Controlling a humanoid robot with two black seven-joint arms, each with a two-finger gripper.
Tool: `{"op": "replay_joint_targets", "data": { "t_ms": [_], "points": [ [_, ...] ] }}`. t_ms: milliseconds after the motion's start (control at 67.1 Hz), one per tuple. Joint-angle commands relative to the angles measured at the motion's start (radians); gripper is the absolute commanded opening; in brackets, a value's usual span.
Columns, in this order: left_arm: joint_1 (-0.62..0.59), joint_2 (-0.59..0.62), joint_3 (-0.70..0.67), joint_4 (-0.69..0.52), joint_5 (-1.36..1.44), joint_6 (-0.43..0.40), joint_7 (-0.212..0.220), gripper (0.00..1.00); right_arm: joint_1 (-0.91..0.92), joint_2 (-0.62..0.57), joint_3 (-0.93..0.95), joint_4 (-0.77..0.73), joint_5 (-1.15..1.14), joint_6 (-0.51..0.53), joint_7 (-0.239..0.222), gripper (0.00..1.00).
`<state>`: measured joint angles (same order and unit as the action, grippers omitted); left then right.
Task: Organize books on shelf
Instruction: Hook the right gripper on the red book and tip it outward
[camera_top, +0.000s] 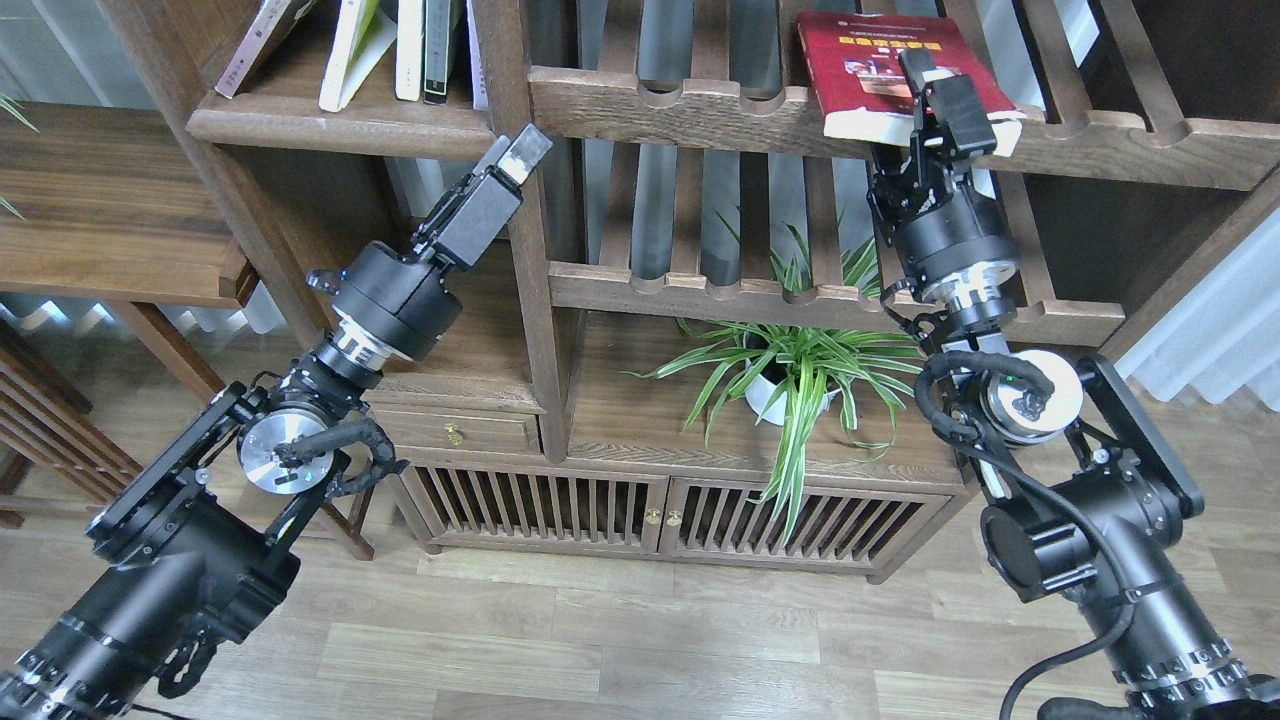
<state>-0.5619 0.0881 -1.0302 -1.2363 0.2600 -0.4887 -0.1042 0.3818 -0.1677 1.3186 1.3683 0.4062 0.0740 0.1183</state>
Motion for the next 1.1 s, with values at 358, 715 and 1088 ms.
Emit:
{"op": "replay_joint_targets", "data": {
  "t_ms": [358, 715, 1088],
  "points": [
    [0.017, 0.001, 0.002, 0.000, 0.001, 0.000, 0.000, 0.82, 0.000, 0.000, -0.001, -0.006, 0.003, 0.000, 0.000, 0.56],
    [0.023, 0.002, 0.012, 0.000, 0.001, 0.000, 0.000, 0.82, -0.009, 0.004, 0.007, -0.023, 0.046, 0.089, 0.004, 0.05],
    [0.039, 0.001, 0.012, 0.000, 0.001, 0.000, -0.002, 0.82, -0.047, 0.008, 0.007, -0.023, 0.057, 0.271, 0.008, 0.05]
  ]
}}
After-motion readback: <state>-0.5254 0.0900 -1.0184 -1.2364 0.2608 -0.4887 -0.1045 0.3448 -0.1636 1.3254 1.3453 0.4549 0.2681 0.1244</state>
